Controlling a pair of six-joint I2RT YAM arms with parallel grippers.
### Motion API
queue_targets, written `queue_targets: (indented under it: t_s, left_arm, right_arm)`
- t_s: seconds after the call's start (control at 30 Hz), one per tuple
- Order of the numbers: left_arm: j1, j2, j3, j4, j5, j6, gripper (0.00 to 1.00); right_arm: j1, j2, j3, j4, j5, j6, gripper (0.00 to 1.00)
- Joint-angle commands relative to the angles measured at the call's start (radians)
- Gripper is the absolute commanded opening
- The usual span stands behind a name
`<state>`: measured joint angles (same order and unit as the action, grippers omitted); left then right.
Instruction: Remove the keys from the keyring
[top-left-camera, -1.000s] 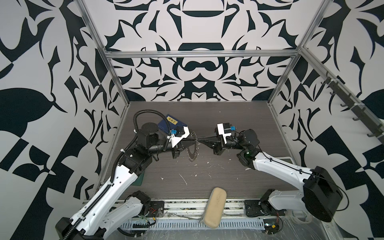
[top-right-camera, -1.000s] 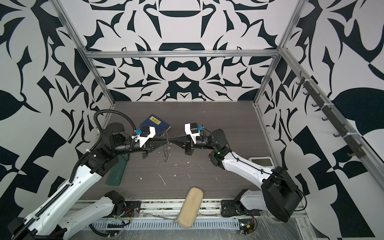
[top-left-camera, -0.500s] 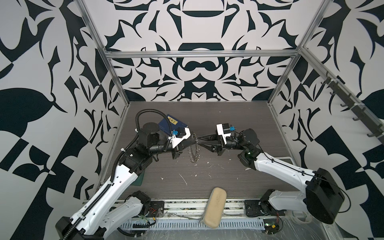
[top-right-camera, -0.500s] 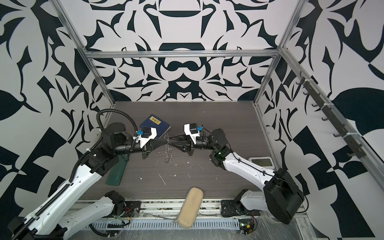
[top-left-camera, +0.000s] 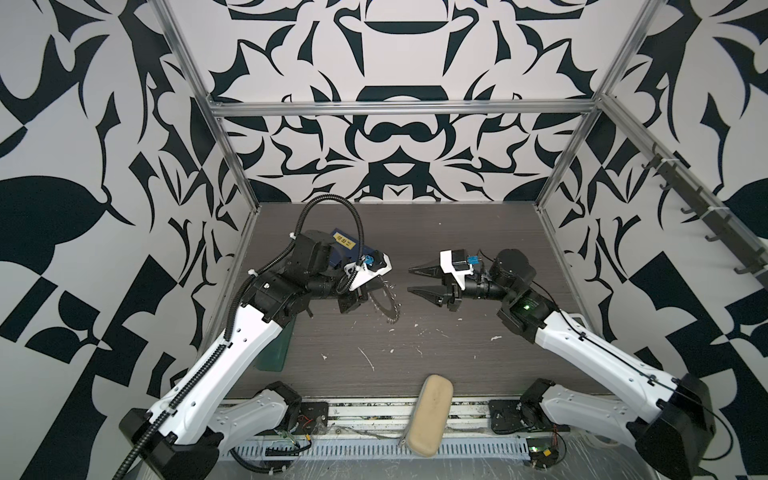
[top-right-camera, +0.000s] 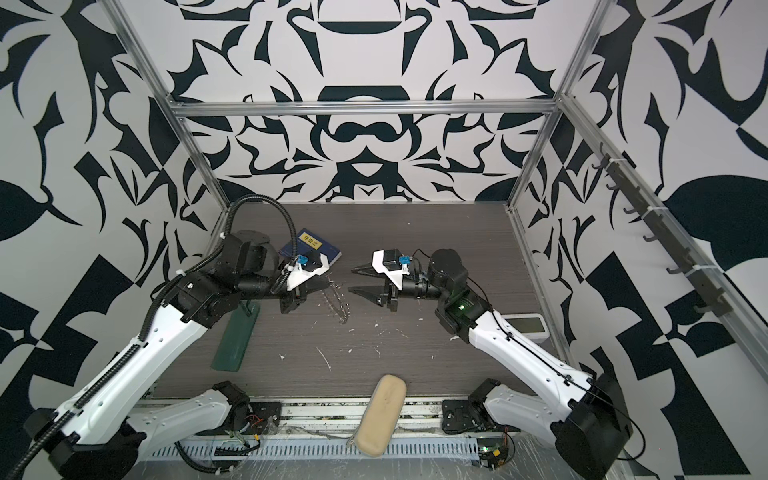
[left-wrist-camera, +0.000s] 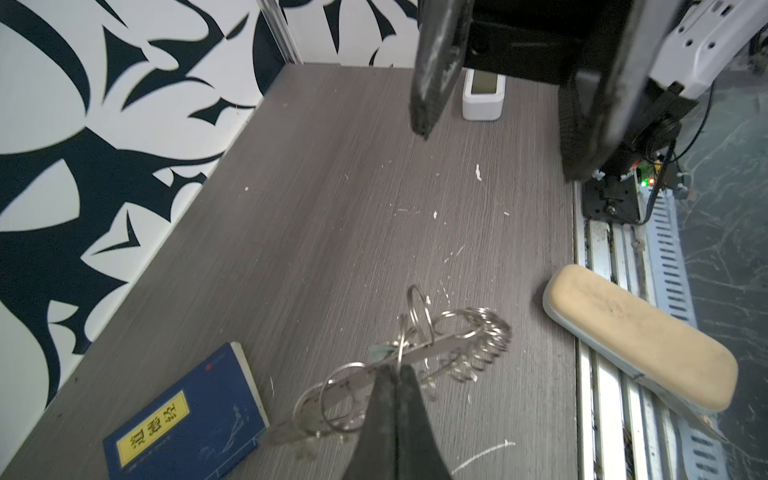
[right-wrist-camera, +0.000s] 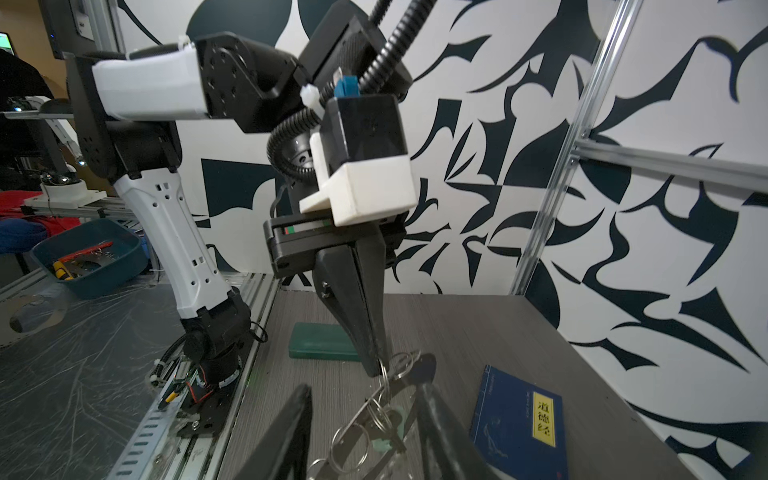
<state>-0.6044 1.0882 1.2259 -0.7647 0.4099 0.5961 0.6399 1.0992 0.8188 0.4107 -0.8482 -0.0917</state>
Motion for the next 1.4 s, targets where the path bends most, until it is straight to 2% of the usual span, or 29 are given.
queue_targets:
  t_s: [0.0,0.1,0.4,0.87,1.17,1.37]
  left_arm:
    - [-0.006,-0.007,0.034,-0.124,-0.021,0.053,0.00]
    - [-0.006,-0.037,0.016,-0.105,0.011,0.076,0.00]
    - [-0.006,-0.050,0.015,-0.107,0.023,0.066,0.00]
    - [-0.008,-0.004,0.060,-0.180,0.009,0.093,0.00]
    - [-0.011,-0.013,0.053,-0.180,0.016,0.093,0.00]
    - [-0.014,-0.018,0.047,-0.173,0.025,0.088,0.00]
  right_arm:
    - [-0.002,0.024,0.014,0.059,0.047,-0.030,0.40]
    - [-0.003,0.066,0.015,0.097,0.048,-0.037,0.40]
    - [0.022,0.144,0.065,0.095,-0.074,-0.024,0.38]
    - [0.099,0.214,0.112,0.073,-0.097,-0.022,0.34]
    - [0.109,0.247,0.118,0.074,-0.092,-0.025,0.25]
    - [0.116,0.264,0.124,0.076,-0.091,-0.028,0.11]
